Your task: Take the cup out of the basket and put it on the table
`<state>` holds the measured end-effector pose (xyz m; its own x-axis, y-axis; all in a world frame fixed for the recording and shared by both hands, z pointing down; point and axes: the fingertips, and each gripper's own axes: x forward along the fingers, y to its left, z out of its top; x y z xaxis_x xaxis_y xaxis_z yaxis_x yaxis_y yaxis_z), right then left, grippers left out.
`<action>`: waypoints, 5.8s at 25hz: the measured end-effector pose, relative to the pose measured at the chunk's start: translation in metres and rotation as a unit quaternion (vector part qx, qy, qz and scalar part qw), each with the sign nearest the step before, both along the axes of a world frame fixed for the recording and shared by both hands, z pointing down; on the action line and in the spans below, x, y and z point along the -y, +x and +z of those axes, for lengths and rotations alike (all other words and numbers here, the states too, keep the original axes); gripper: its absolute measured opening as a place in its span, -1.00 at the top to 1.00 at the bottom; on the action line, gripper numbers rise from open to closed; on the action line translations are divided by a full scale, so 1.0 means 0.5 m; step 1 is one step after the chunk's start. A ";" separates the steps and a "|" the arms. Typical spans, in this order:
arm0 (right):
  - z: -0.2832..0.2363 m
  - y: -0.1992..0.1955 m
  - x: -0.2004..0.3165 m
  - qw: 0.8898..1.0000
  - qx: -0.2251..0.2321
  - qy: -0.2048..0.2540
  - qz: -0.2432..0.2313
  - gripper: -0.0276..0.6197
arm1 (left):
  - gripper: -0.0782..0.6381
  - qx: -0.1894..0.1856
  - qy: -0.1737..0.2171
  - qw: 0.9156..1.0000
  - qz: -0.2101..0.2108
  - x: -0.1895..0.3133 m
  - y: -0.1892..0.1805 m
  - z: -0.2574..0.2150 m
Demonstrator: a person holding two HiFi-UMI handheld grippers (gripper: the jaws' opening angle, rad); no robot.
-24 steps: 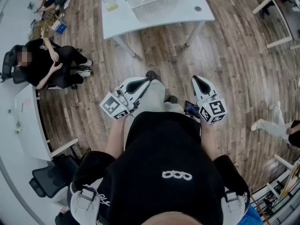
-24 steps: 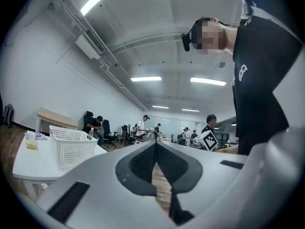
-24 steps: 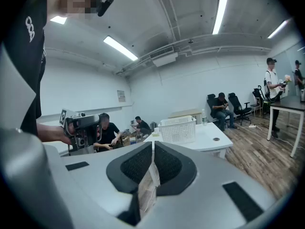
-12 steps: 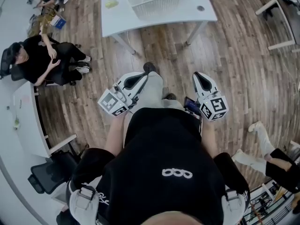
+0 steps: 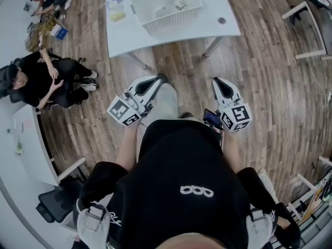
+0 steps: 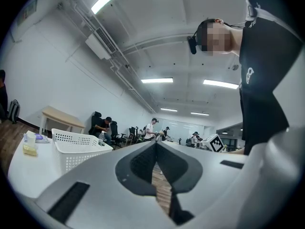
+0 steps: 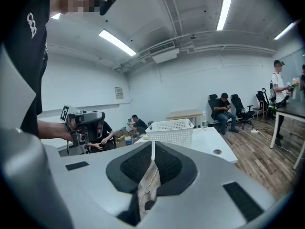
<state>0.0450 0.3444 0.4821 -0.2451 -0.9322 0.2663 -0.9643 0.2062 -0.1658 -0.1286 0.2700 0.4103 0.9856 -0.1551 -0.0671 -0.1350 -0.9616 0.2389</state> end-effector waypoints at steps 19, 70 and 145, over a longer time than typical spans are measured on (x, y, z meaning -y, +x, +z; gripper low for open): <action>-0.038 0.071 0.484 1.000 -0.024 -0.008 0.004 0.80 | 0.76 -0.031 -0.016 0.999 0.021 0.483 0.079 -0.040; -0.011 0.164 1.038 0.957 -0.039 -0.016 -0.287 0.80 | 0.76 -0.004 -0.009 0.979 -0.205 0.820 0.245 -0.036; 0.084 0.033 1.054 0.835 -0.311 -0.107 -0.440 0.79 | 0.76 0.015 -0.010 0.979 -0.203 0.765 0.175 0.010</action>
<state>0.0613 -0.1826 0.5243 -0.5623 -0.3781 0.7355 -0.3675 0.9110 0.1874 -0.0412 -0.1125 0.4151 0.8445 -0.5347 -0.0321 -0.5117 -0.8230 0.2467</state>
